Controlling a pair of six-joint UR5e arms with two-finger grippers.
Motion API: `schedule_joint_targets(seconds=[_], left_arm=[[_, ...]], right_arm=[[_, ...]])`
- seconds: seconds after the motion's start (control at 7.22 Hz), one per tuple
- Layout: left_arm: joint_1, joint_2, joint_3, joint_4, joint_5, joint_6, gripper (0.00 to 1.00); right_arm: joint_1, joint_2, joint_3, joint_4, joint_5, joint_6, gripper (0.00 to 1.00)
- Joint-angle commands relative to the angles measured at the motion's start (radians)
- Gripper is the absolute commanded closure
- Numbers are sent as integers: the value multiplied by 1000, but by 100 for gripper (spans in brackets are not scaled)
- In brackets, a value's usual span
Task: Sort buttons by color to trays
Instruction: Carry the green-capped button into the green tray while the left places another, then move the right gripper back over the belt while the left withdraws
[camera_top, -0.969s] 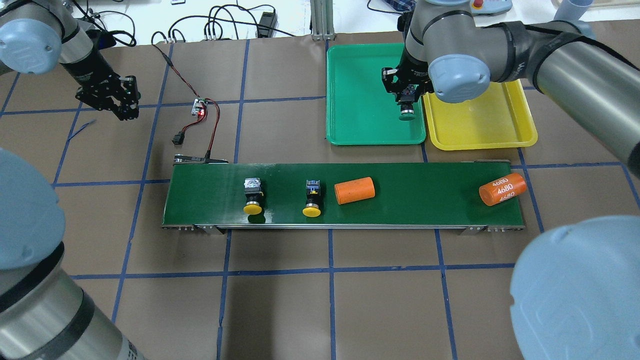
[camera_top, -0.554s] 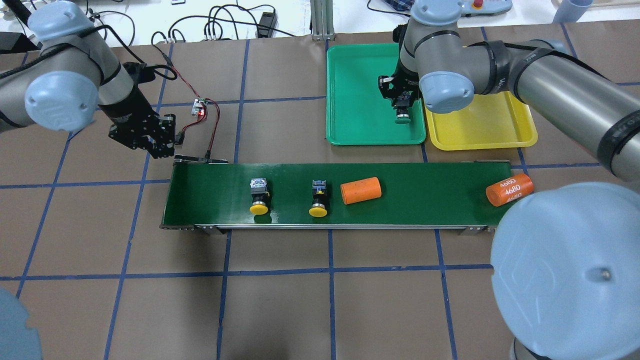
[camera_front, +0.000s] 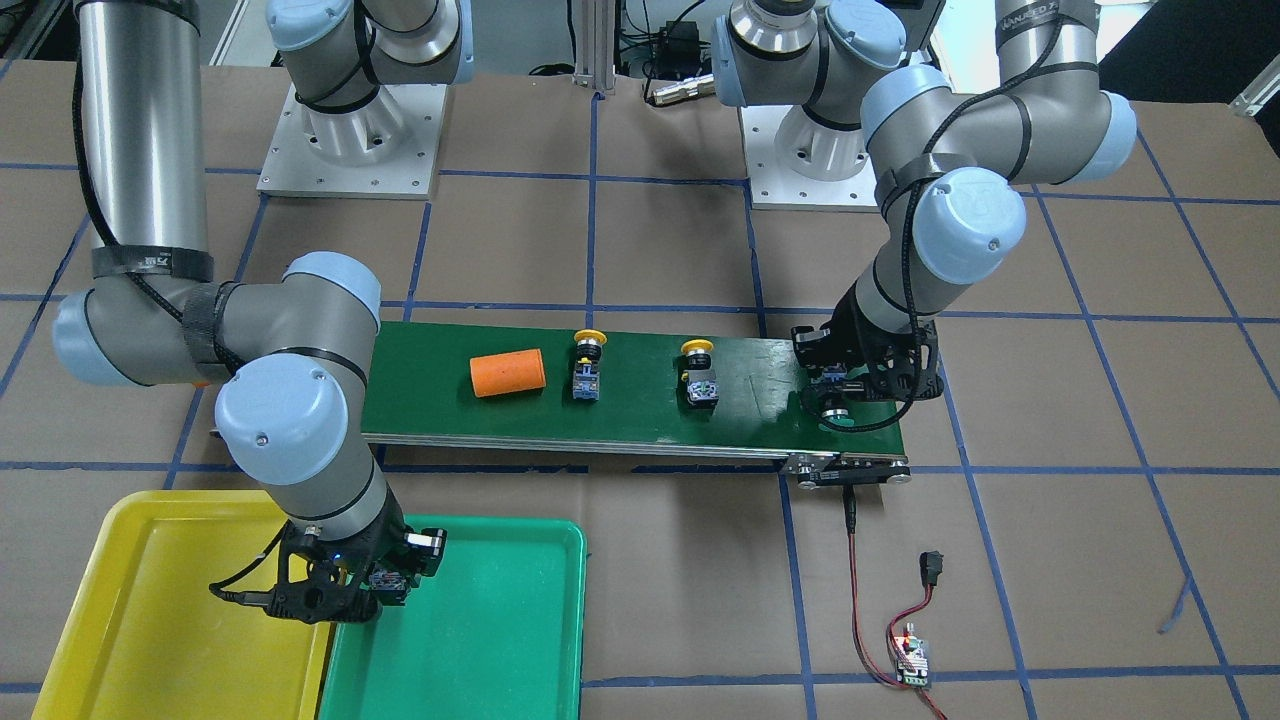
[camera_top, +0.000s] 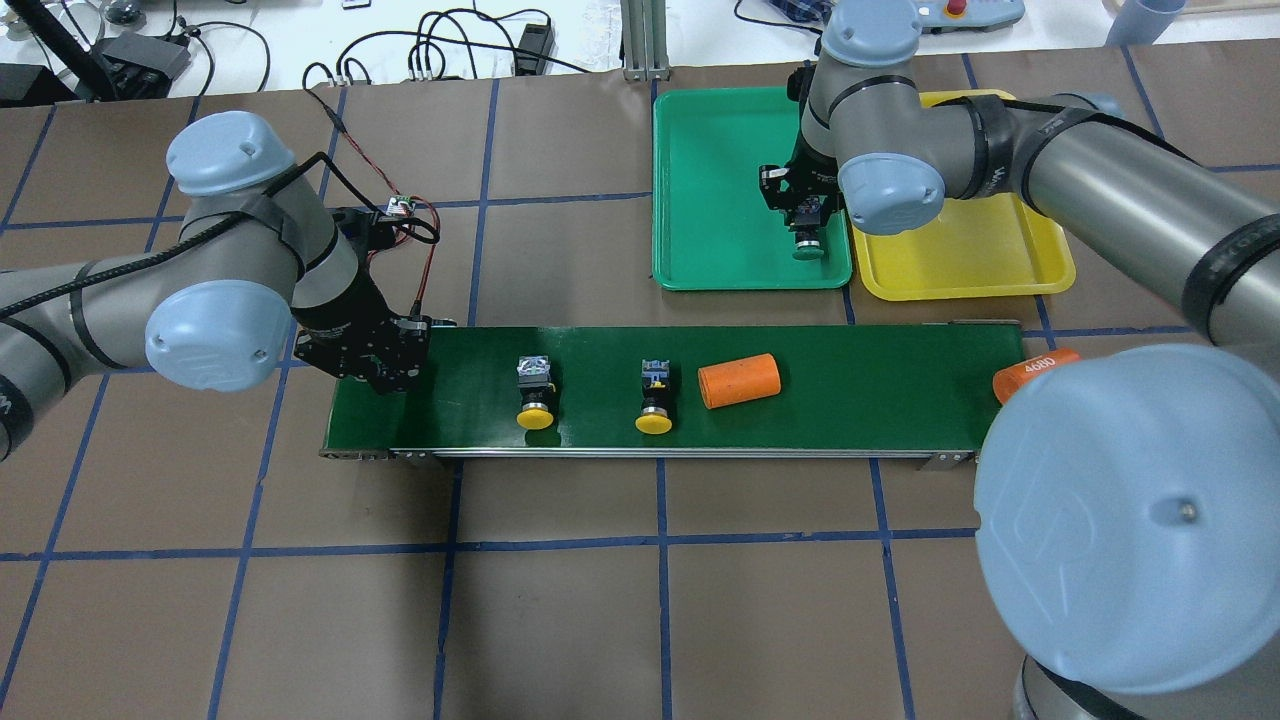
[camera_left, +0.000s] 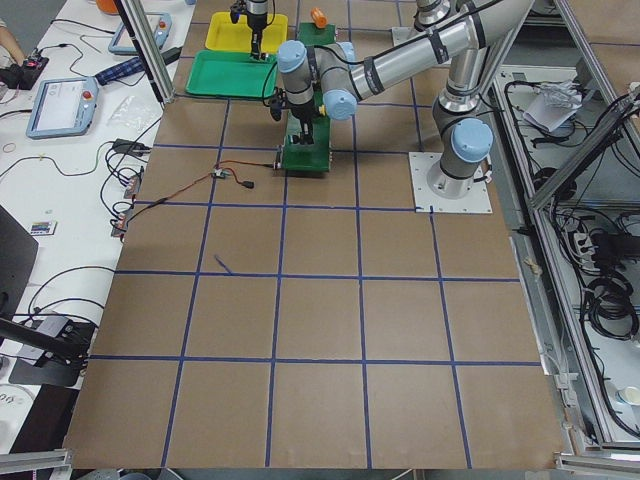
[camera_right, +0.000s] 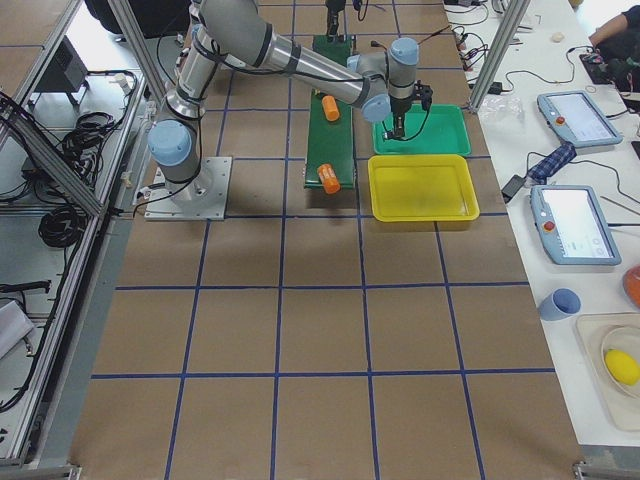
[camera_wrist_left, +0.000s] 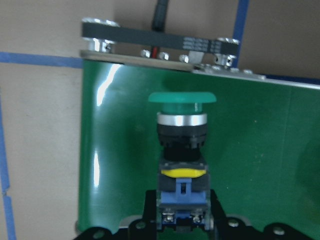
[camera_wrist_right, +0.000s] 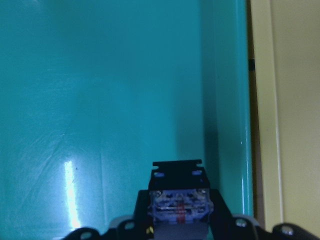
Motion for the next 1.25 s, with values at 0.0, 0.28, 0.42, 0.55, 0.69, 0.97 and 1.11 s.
schedule_joint_targets(seconds=[0.0, 0.28, 0.42, 0.55, 0.69, 0.97, 1.11], left_arm=[[-26, 10, -9, 12, 2, -6, 7], [-28, 45, -3, -39, 4, -6, 0], [-28, 77, 23, -94, 4, -6, 0], [-26, 85, 95, -158, 5, -6, 0], [-26, 82, 205, -277, 5, -7, 0], [-31, 116, 277, -350, 2, -44, 0], [-31, 158, 273, -352, 7, -47, 0]], right_arm=[[-8, -12, -6, 0, 5, -2, 0], [-8, -63, 0, 17, -2, -2, 0], [-9, -119, 0, 119, -2, -2, 0], [-6, -187, 3, 228, -4, 0, 0], [-6, -278, 7, 332, -1, 1, 0], [0, -399, 7, 498, 9, 12, 0], [1, -399, 7, 500, 10, 13, 0]])
